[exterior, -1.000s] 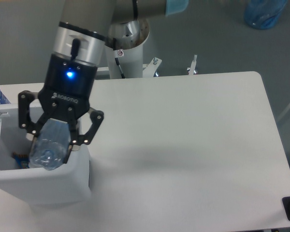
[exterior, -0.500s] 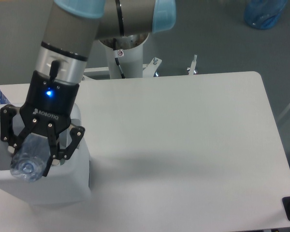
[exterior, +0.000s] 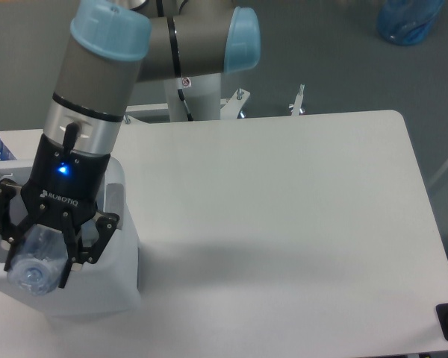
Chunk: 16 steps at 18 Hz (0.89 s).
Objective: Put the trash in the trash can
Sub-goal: 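Open the gripper to release the bottle into the bin and rise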
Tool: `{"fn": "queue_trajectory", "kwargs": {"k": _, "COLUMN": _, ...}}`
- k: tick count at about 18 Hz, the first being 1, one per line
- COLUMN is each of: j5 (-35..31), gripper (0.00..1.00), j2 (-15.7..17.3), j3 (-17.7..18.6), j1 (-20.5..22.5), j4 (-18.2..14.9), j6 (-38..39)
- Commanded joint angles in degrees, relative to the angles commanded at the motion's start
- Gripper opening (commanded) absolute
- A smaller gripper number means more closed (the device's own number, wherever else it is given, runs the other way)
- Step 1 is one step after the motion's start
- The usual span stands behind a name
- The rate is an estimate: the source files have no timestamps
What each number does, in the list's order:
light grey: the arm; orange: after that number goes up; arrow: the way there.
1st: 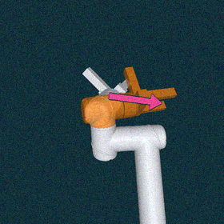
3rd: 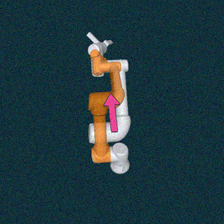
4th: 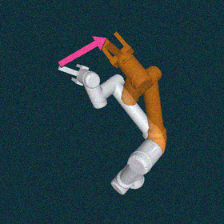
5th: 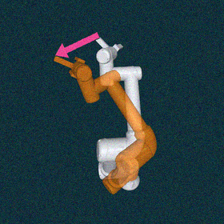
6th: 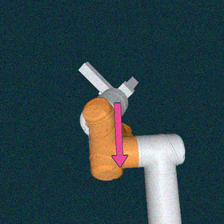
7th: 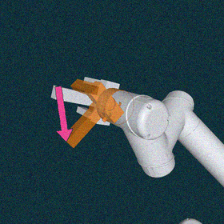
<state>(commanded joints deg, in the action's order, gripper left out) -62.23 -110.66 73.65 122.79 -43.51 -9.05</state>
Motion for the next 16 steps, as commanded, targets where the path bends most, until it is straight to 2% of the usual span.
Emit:
{"fn": "queue_trajectory", "kwargs": {"k": 7, "j5": -0.35, "gripper": 1.0, "j2": 1.4, "j3": -0.44, "j1": 0.79, "j4": 0.0, "j6": -0.36}}
{"fn": "queue_trajectory", "kwargs": {"k": 11, "j5": -1.49, "gripper": 1.0, "j2": 3.24, "j3": -0.35, "j1": 4.73, "j4": -0.09, "j6": -2.19}}
{"fn": "queue_trajectory", "kwargs": {"k": 13, "j5": -5.69, "gripper": 1.0, "j2": 3.95, "j3": 0.61, "j1": 5.27, "j4": -0.26, "j6": -5.35}}
{"fn": "queue_trajectory", "kwargs": {"k": 16, "j5": -16.4, "gripper": 1.0, "j2": 4.66, "j3": 1.41, "j1": 5.27, "j4": -0.53, "j6": -9.22}}
